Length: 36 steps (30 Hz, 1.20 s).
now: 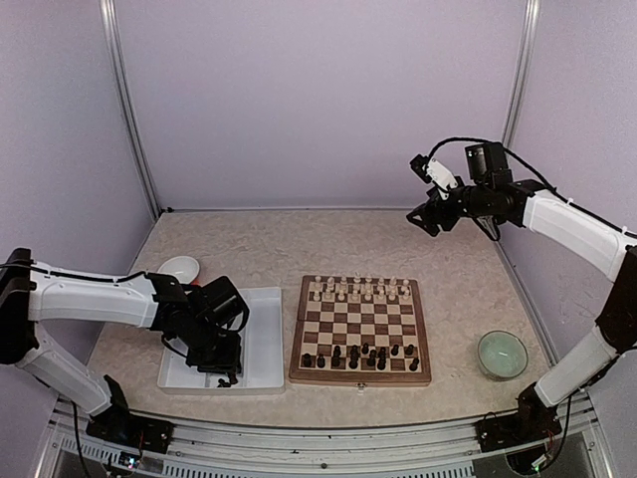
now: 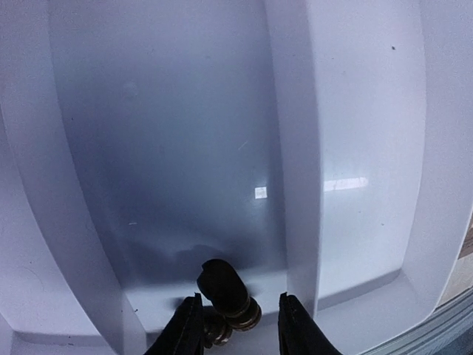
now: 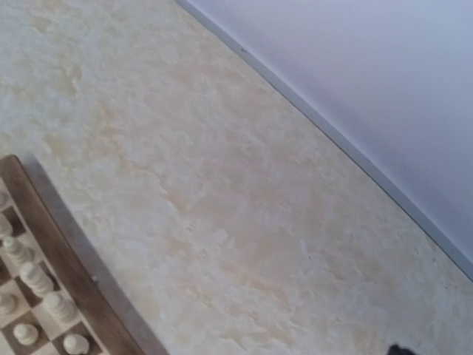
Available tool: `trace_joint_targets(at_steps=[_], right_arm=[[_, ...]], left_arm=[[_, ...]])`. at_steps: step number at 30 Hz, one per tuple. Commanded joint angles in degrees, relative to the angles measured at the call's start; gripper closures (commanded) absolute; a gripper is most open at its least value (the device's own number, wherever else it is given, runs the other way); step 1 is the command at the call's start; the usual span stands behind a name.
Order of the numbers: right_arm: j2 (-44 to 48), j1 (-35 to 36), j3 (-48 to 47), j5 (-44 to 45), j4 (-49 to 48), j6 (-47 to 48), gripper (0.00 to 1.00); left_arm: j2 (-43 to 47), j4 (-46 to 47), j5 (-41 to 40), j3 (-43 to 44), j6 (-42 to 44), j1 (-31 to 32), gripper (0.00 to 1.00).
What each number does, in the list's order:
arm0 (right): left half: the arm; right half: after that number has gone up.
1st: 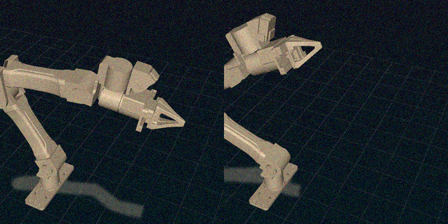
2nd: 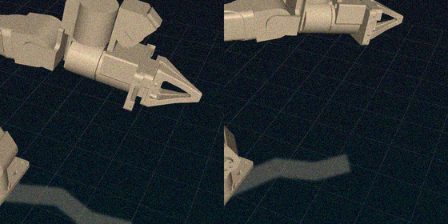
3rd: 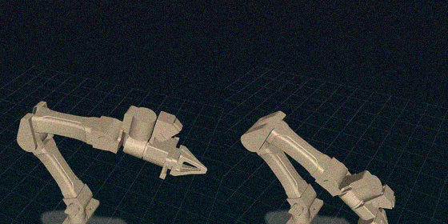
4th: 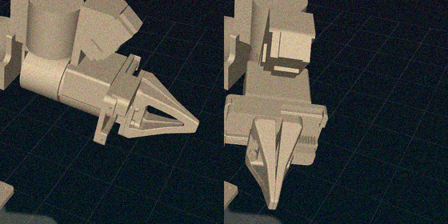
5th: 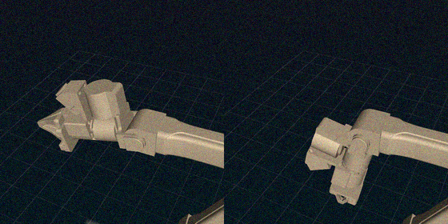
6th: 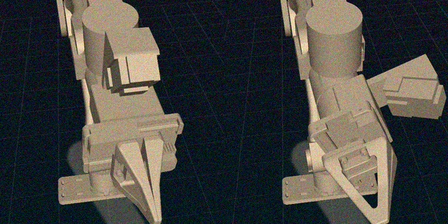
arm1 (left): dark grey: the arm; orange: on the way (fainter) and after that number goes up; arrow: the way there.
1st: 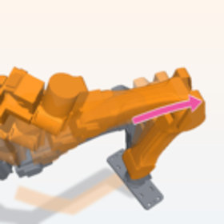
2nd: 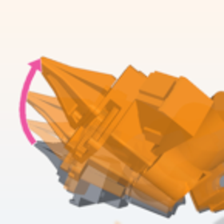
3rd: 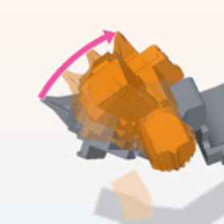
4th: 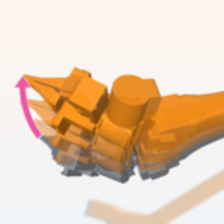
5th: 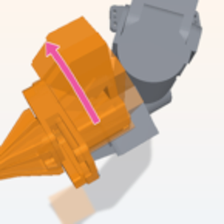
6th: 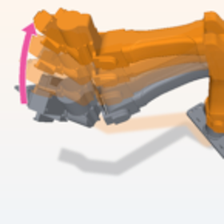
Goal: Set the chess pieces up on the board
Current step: Pick up the knight from the storage box, then pass from the left arm to the right
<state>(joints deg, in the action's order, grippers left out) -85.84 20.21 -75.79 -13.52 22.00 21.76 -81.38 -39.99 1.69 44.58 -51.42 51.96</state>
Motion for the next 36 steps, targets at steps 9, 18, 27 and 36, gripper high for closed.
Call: trace_joint_targets(at_steps=[9,18,27,36], right_arm=[[1.82,0.23,2.09,-4.06,-2.02,-0.57,0.13],[1.60,0.19,2.86,-5.10,-2.48,-0.24,0.15],[0.60,0.19,3.12,-7.51,-2.49,-0.09,0.16],[0.61,0.31,3.82,-26.87,-1.84,-0.93,0.22]], left_arm=[[-5.53,8.81,2.32,-1.87,-0.22,-2.04,0.71],[-3.54,7.32,-0.57,0.67,2.69,-4.23,0.92],[3.72,-1.61,-7.66,5.39,5.43,-4.68,0.96],[10.16,7.58,-11.75,9.45,13.92,-0.56,0.97]])
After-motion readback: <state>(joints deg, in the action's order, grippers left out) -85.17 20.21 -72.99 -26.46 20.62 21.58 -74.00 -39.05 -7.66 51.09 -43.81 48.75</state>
